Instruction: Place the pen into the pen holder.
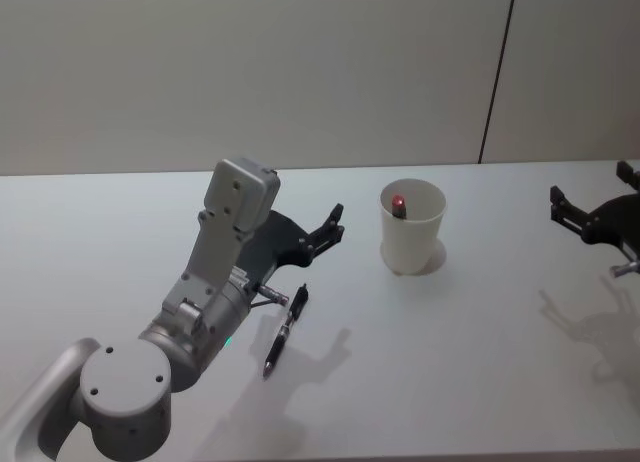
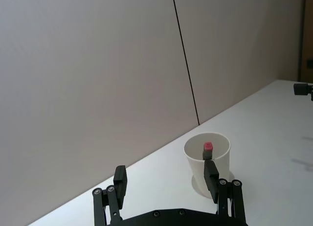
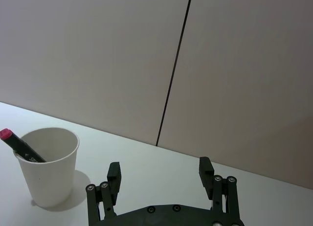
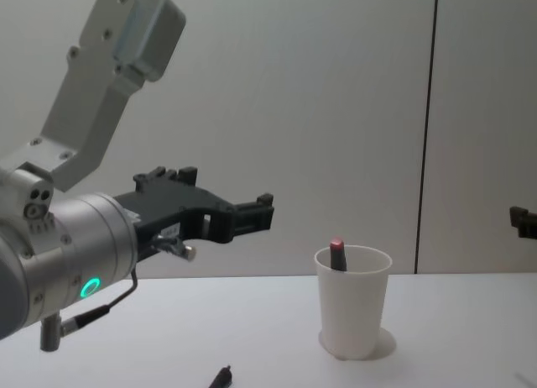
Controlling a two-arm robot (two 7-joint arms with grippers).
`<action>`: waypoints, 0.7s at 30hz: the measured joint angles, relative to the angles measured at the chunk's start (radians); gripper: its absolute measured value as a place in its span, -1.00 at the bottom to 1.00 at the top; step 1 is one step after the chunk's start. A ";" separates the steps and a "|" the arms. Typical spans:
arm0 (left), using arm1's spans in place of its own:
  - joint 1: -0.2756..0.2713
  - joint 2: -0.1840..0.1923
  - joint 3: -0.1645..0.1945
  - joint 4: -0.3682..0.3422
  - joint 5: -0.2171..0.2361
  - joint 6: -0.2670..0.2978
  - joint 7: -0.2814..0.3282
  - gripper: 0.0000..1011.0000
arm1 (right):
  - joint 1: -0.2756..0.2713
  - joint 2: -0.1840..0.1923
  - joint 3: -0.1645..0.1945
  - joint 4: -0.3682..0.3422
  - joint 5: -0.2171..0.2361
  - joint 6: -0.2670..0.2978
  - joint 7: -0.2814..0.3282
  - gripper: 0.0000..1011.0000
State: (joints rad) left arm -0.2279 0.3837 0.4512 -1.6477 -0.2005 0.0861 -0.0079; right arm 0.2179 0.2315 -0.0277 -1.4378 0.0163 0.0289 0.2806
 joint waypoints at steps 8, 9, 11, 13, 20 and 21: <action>0.012 0.003 -0.004 -0.018 -0.032 0.078 0.007 0.98 | -0.003 0.001 0.001 -0.003 -0.001 0.002 0.001 0.98; 0.015 0.003 -0.005 -0.020 -0.040 0.092 0.008 0.98 | -0.003 0.001 0.001 -0.003 -0.001 0.002 0.001 0.98; 0.017 0.004 -0.006 -0.022 -0.048 0.104 0.009 0.98 | -0.004 0.001 0.001 -0.003 -0.001 0.002 0.001 0.98; 0.022 0.005 -0.008 -0.024 -0.064 0.124 0.010 0.98 | -0.004 0.002 0.001 -0.004 -0.001 0.003 0.001 0.98; 0.035 0.011 -0.015 -0.026 -0.108 0.184 0.013 0.98 | -0.005 0.002 0.002 -0.005 -0.002 0.003 0.001 0.98; 0.037 0.012 -0.015 -0.026 -0.113 0.190 0.013 0.98 | -0.005 0.002 0.002 -0.005 -0.002 0.003 0.001 0.98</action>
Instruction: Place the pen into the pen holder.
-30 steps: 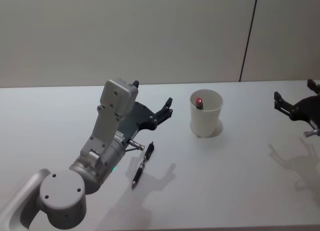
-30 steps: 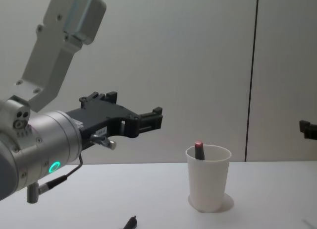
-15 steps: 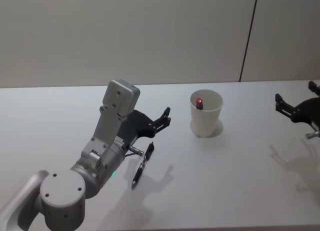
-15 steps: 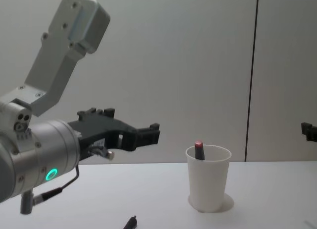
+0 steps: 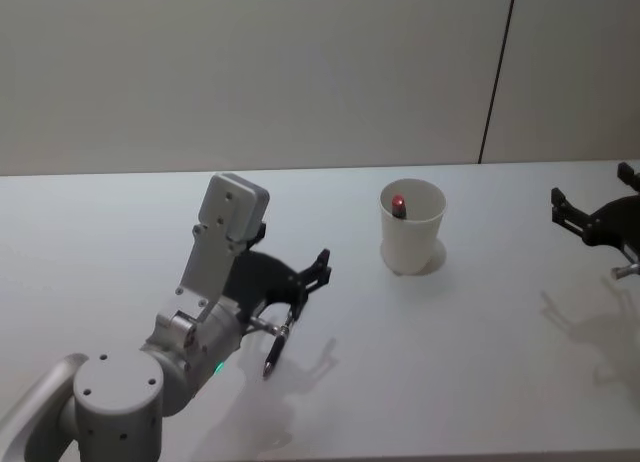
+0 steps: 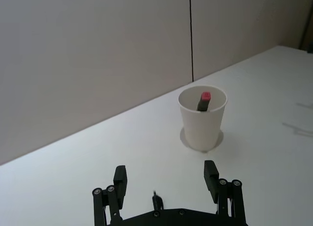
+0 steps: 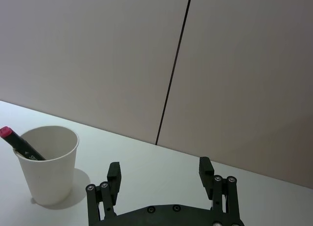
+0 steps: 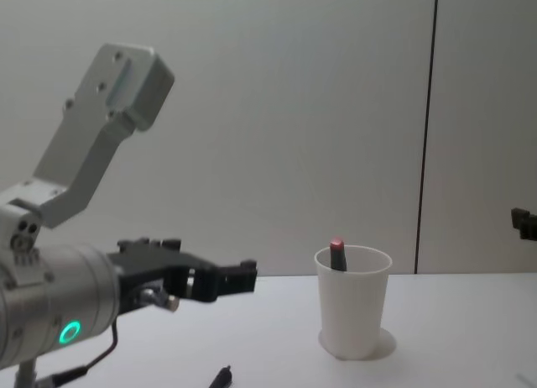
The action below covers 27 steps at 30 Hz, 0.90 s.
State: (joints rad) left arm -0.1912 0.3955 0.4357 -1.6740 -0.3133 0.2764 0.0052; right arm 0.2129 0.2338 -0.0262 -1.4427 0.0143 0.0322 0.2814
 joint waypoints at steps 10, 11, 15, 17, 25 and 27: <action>0.020 0.003 -0.007 0.017 -0.057 0.081 0.016 0.98 | -0.001 0.001 0.000 -0.001 0.000 0.001 0.000 0.98; 0.021 0.003 -0.007 0.020 -0.059 0.085 0.017 0.98 | -0.001 0.001 0.000 -0.001 0.000 0.001 0.000 0.98; 0.026 0.001 -0.007 0.032 -0.071 0.103 0.021 0.98 | -0.001 0.001 0.000 -0.001 0.000 0.001 0.000 0.98; 0.028 -0.002 -0.007 0.041 -0.077 0.112 0.021 0.98 | -0.001 0.001 0.000 -0.001 0.000 0.001 0.000 0.98; 0.030 -0.010 -0.005 0.076 -0.088 0.130 0.011 0.98 | -0.001 0.001 0.000 -0.001 0.000 0.001 0.000 0.98; 0.028 -0.013 -0.004 0.086 -0.088 0.134 0.005 0.98 | -0.001 0.001 0.000 -0.001 0.000 0.001 0.000 0.98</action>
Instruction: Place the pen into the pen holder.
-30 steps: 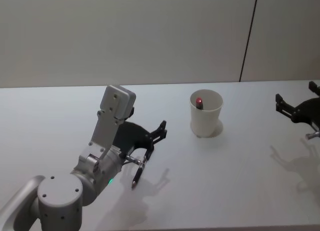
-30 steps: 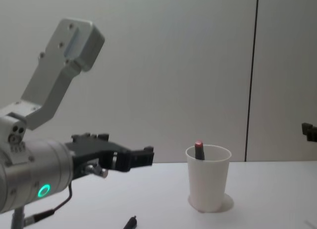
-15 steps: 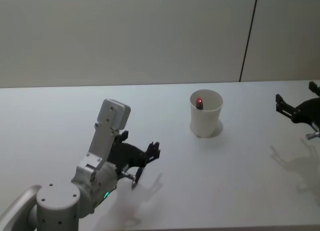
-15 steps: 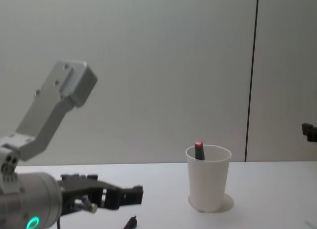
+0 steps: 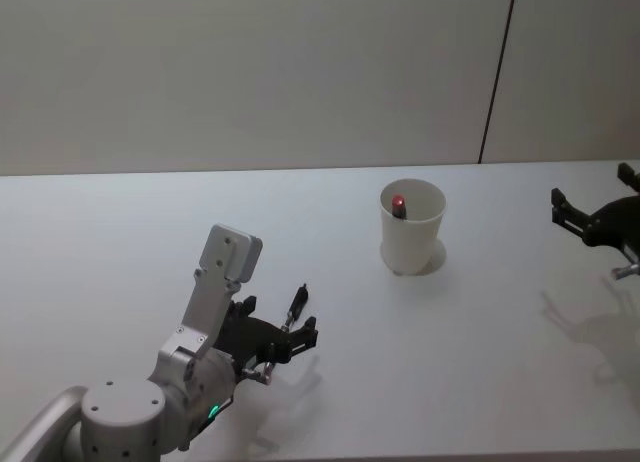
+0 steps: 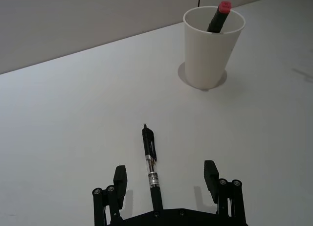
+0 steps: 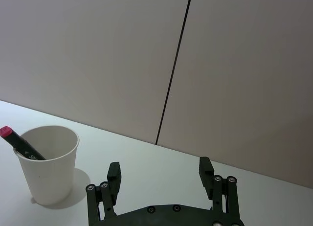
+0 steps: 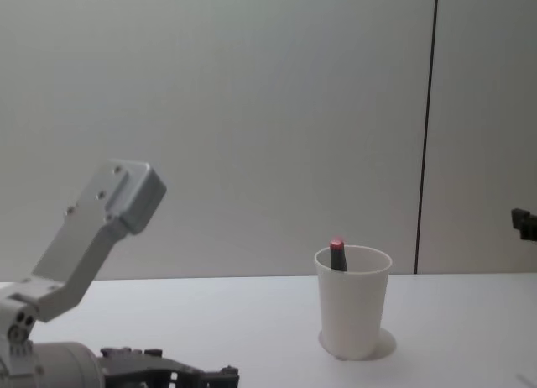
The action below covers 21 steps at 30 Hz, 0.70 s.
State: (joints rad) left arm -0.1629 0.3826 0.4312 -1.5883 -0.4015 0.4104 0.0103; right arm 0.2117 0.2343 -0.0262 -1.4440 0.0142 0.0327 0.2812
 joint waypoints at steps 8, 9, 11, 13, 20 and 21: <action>-0.010 -0.010 0.001 0.035 0.004 0.008 -0.025 0.98 | 0.000 0.000 0.000 0.000 0.000 0.000 0.000 0.98; -0.012 -0.012 0.001 0.043 0.007 0.009 -0.030 0.98 | 0.000 0.000 0.000 0.000 0.000 0.000 0.000 0.98; -0.014 -0.014 0.002 0.049 0.009 0.010 -0.034 0.98 | 0.000 0.000 0.000 0.000 0.000 0.000 0.000 0.98; -0.018 -0.018 0.002 0.061 0.012 0.011 -0.041 0.98 | 0.000 0.000 0.000 0.000 0.000 0.000 0.000 0.98; -0.028 -0.027 0.003 0.090 0.021 0.011 -0.058 0.98 | 0.000 0.000 0.000 0.000 0.000 0.000 0.000 0.98; -0.029 -0.028 0.003 0.093 0.022 0.011 -0.059 0.98 | 0.000 0.000 0.000 0.000 0.000 0.000 0.000 0.98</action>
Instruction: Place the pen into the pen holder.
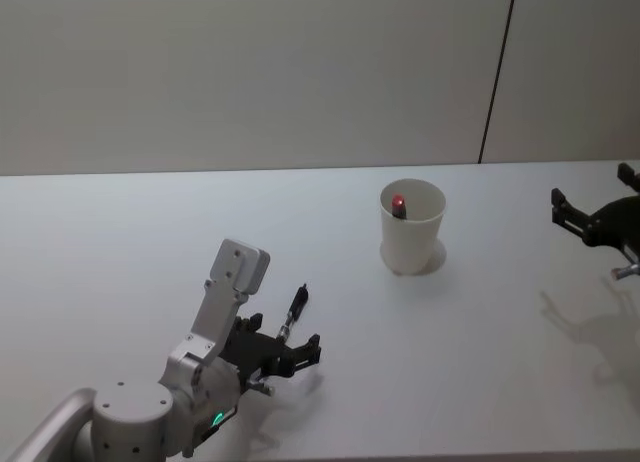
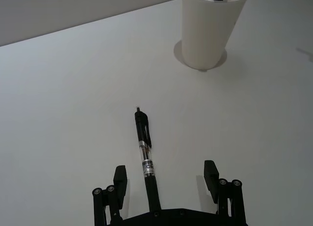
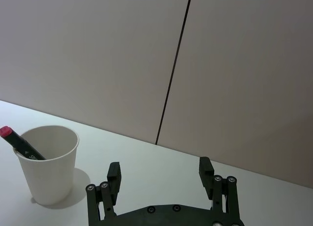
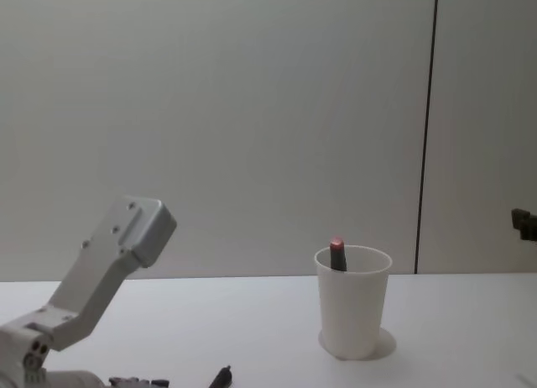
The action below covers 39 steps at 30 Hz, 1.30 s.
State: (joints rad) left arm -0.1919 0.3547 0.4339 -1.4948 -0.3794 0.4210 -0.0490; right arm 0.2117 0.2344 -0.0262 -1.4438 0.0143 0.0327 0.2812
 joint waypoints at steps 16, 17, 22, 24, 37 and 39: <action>-0.012 -0.009 -0.005 0.050 0.007 -0.011 -0.024 0.98 | 0.000 0.000 0.000 0.000 0.000 0.000 0.000 0.98; -0.013 -0.010 -0.006 0.053 0.008 -0.011 -0.026 0.98 | 0.000 0.000 0.000 0.000 0.000 0.000 0.000 0.98; -0.016 -0.011 -0.009 0.061 0.008 -0.010 -0.032 0.98 | 0.000 0.000 0.000 0.000 0.000 0.000 0.000 0.98; -0.017 -0.012 -0.010 0.065 0.008 -0.008 -0.035 0.98 | 0.000 0.000 0.000 0.000 0.000 0.000 0.000 0.98; -0.025 -0.016 -0.017 0.079 0.006 0.014 -0.043 0.61 | 0.000 0.000 0.000 0.000 0.000 0.000 0.000 0.98; -0.026 -0.017 -0.018 0.080 0.006 0.019 -0.044 0.50 | 0.000 0.000 0.000 0.000 0.000 0.000 0.000 0.98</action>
State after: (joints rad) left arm -0.2178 0.3381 0.4156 -1.4144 -0.3730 0.4398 -0.0927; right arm 0.2118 0.2344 -0.0262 -1.4438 0.0143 0.0327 0.2813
